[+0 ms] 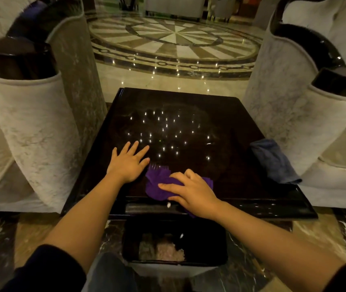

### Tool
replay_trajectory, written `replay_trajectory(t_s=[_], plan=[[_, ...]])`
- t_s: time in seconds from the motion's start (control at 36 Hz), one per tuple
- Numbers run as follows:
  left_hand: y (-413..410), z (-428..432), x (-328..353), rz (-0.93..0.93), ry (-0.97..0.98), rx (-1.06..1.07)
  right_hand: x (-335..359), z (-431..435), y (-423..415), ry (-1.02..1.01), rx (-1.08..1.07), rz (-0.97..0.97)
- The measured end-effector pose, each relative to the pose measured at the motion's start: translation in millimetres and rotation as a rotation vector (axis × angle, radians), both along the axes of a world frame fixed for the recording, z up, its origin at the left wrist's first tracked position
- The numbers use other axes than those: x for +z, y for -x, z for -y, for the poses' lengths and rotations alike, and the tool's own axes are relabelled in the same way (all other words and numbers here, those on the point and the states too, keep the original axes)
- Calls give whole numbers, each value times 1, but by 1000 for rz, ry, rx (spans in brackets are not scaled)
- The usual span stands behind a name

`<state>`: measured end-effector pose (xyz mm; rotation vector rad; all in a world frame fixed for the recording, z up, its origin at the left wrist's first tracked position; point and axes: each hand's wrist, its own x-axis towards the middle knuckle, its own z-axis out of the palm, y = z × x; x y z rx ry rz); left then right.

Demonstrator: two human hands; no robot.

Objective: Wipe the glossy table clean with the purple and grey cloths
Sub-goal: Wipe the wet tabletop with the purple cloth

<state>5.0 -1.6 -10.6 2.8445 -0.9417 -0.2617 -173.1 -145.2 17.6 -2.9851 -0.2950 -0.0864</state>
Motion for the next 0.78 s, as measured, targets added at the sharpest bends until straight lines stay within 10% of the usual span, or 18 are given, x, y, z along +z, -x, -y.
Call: replay_trajectory(t_s=[0.39,0.78], plan=[[-2,1,-2,-2,-4,6,24,0,40,32,235,63],[-1,-1,1,0,-4,15,22,152,-32,-318,-680,105]])
